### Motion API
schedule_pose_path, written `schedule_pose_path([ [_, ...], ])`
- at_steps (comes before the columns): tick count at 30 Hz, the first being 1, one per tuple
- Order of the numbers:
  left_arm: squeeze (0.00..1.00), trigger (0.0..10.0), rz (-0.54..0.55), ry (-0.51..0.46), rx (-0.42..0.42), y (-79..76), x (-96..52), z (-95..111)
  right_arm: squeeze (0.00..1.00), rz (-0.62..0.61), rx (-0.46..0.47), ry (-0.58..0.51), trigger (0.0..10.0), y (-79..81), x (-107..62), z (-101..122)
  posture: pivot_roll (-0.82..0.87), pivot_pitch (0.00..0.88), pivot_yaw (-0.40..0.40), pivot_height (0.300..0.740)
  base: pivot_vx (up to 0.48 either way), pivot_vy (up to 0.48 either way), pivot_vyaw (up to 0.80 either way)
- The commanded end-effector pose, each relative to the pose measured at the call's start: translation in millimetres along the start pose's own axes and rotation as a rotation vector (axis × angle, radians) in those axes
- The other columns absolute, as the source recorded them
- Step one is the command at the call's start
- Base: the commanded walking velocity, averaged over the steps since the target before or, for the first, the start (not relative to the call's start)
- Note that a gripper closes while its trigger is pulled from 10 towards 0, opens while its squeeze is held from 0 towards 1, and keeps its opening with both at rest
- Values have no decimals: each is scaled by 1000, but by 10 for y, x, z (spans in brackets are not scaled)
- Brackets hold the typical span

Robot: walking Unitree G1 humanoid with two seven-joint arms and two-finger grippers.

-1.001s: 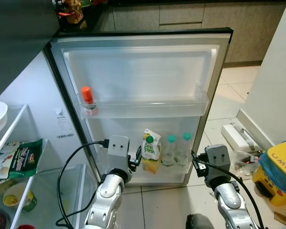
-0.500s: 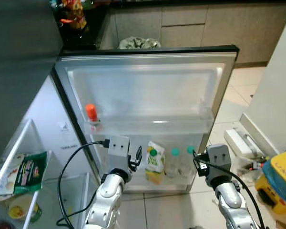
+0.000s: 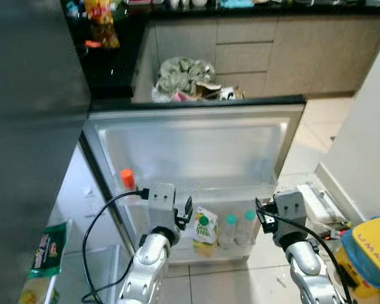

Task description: Restocking fridge

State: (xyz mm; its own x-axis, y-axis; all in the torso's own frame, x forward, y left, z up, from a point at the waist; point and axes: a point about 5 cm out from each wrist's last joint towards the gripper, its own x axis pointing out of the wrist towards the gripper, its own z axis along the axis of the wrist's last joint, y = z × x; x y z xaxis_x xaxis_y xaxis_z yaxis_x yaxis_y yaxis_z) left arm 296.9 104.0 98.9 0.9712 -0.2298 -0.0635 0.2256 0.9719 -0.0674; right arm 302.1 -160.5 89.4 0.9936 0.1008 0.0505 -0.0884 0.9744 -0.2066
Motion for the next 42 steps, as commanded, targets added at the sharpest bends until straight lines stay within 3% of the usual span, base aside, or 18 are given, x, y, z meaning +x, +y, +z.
schedule_pose_path([
  [1,0,10000,2,-2,20,32,-21,-3,0,2,-4,14,10000,13,-27,-42,-145,39,-5,721,0,0,0],
  [34,0,10000,-10,24,43,72,-72,-66,0,56,-17,9,10000,161,-116,-123,-140,38,-6,721,0,0,0],
  [42,0,10000,-13,25,44,56,-57,-67,0,62,-18,1,10000,168,-106,-114,-139,36,-6,721,0,-425,0],
])
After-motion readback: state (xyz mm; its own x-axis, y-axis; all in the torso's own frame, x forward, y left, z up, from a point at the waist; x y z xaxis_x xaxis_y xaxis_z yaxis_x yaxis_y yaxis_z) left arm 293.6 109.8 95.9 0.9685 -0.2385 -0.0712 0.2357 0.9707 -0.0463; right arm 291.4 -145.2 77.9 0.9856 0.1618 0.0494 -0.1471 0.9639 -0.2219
